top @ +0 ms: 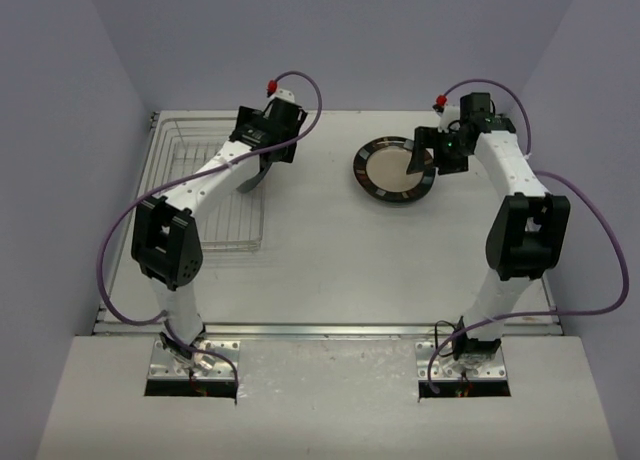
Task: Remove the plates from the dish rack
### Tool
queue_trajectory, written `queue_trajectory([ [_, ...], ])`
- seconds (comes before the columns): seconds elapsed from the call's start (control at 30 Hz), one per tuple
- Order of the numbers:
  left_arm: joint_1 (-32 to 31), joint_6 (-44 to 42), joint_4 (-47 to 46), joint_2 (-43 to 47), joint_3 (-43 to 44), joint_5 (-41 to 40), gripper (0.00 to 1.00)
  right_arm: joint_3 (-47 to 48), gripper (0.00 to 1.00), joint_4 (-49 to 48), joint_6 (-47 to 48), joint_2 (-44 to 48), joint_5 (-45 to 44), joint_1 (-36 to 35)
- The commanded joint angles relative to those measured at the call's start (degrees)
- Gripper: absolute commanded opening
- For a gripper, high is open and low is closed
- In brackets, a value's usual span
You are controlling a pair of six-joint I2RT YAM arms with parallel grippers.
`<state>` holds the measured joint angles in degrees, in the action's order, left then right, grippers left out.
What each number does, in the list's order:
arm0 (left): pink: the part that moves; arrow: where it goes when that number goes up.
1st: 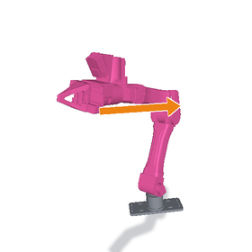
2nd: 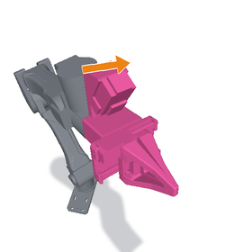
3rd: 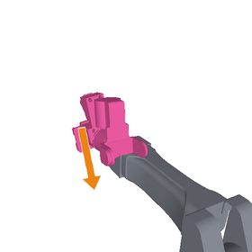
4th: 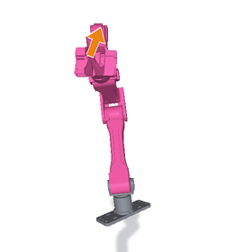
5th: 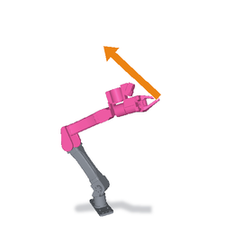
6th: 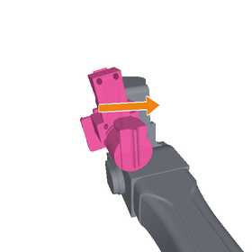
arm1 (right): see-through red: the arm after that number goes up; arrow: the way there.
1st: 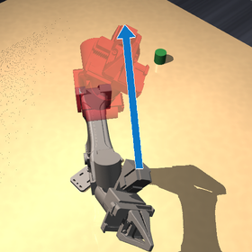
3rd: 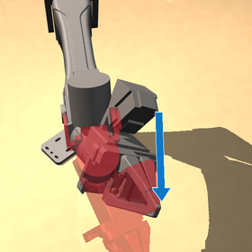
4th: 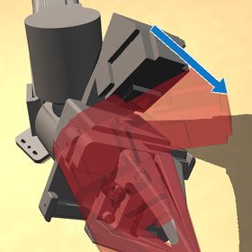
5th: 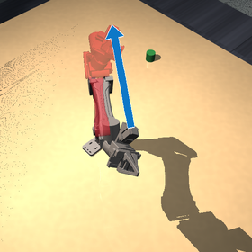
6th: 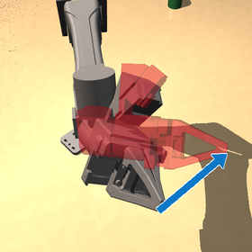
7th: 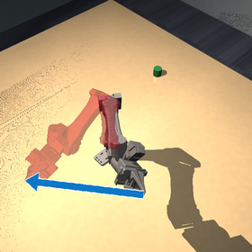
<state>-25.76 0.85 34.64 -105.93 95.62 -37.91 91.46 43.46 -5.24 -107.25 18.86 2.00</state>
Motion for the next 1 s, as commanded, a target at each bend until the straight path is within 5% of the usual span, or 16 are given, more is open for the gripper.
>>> queue_trajectory([
  [0.0,-0.8,-0.6,-1.0,-2.8,3.5,-1.6,1.0,1.6,0.99,0.4,-2.0,5.5,6.3,-0.3],
  [0.4,-0.7,-0.6,-0.9,-8.1,6.9,-7.2,0.92,-0.8,0.99,-2.7,-5.6,13.6,15.6,-0.2],
  [0.77,1.4,-0.6,-1.1,-8.4,6.7,-9.0,0.49,-1.4,0.99,-2.8,-5.4,14.6,16.3,-0.3],
  [0.97,2.5,-0.6,-1.8,-7.3,4.9,-9.4,0.41,-0.9,0.99,-2.9,-5.8,14.5,16.9,-0.3],
])
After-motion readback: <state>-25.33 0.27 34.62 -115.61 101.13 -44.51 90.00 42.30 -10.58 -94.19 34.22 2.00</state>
